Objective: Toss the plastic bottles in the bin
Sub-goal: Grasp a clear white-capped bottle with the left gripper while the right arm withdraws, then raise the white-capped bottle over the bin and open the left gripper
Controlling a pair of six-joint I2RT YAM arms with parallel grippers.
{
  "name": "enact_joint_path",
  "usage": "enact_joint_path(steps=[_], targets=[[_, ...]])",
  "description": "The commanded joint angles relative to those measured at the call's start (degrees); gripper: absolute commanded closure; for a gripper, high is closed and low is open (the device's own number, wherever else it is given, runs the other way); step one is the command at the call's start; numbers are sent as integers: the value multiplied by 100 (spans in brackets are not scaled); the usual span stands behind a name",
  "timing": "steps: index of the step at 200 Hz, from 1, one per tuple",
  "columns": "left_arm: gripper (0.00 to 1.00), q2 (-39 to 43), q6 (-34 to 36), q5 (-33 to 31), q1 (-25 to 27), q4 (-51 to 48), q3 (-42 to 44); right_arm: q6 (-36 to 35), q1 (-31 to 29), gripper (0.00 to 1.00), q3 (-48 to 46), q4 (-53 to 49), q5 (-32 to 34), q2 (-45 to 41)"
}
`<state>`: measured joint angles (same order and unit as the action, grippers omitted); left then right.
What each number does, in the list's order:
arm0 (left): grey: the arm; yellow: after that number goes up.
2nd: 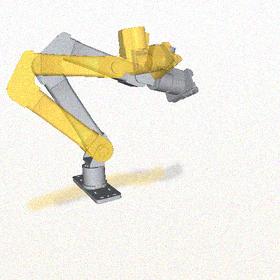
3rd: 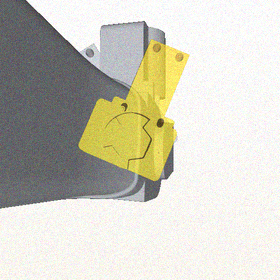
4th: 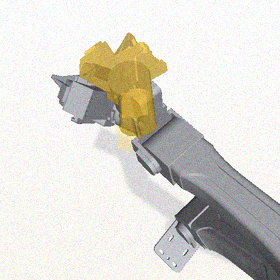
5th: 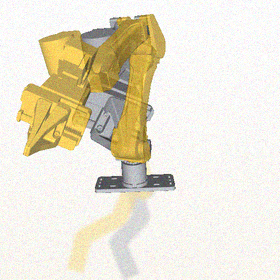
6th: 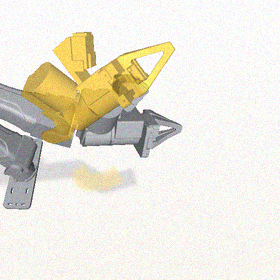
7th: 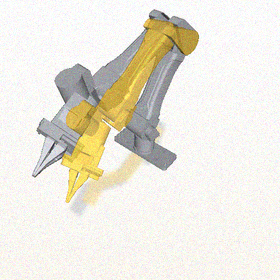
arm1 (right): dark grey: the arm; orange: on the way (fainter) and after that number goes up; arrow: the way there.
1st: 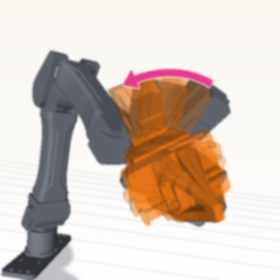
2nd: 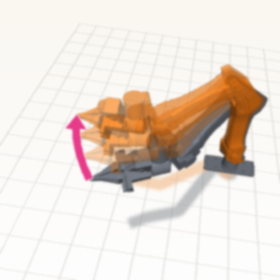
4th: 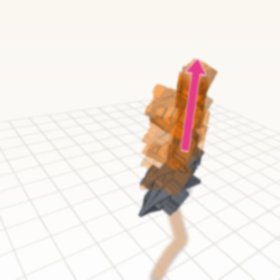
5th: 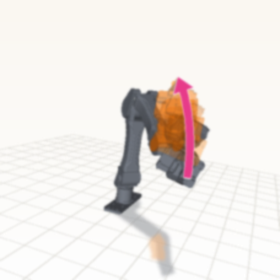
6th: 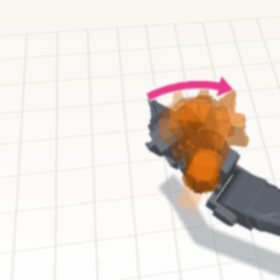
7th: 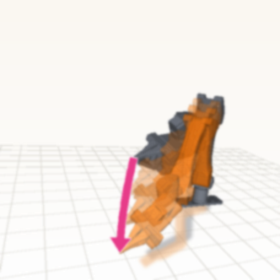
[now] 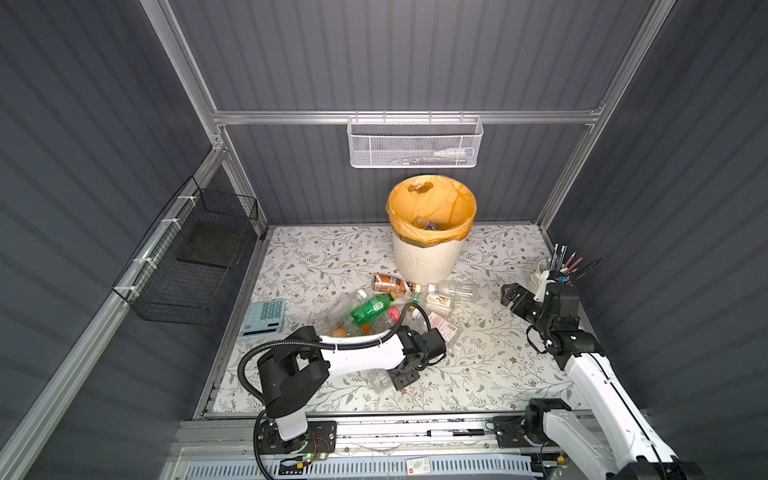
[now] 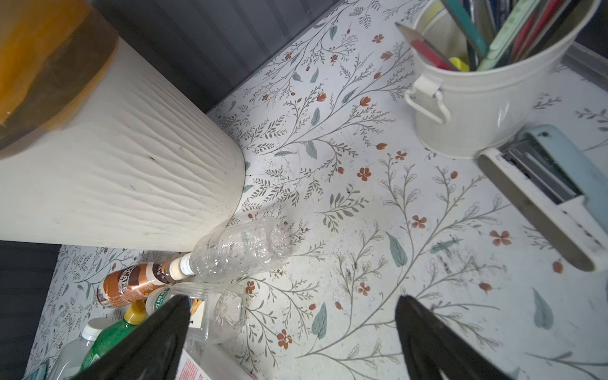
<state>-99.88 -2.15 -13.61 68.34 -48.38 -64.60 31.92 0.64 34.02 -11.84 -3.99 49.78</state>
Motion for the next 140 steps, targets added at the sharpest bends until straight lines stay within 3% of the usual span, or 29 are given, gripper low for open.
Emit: enact_joint_path(steps=[1,42,78,93,107,140], targets=[[43,124,-70,162,45,-72,-53,40,40,1,-49,93,-93,11],[48,987,-142,-399,39,20,-189,65,76,1,-32,112,-122,21],[54,2108,641,-2273,-11,408,-1003,115,102,1,-5,182,-168,3],[54,2583,1266,-2842,-60,1341,-1332,146,109,1,-15,212,-199,-31],[52,3030,2047,-2937,-122,2676,-1383,164,111,1,-26,220,-199,-83],[47,3413,3152,-2258,-343,6082,-1235,98,120,1,-11,85,-115,-258]])
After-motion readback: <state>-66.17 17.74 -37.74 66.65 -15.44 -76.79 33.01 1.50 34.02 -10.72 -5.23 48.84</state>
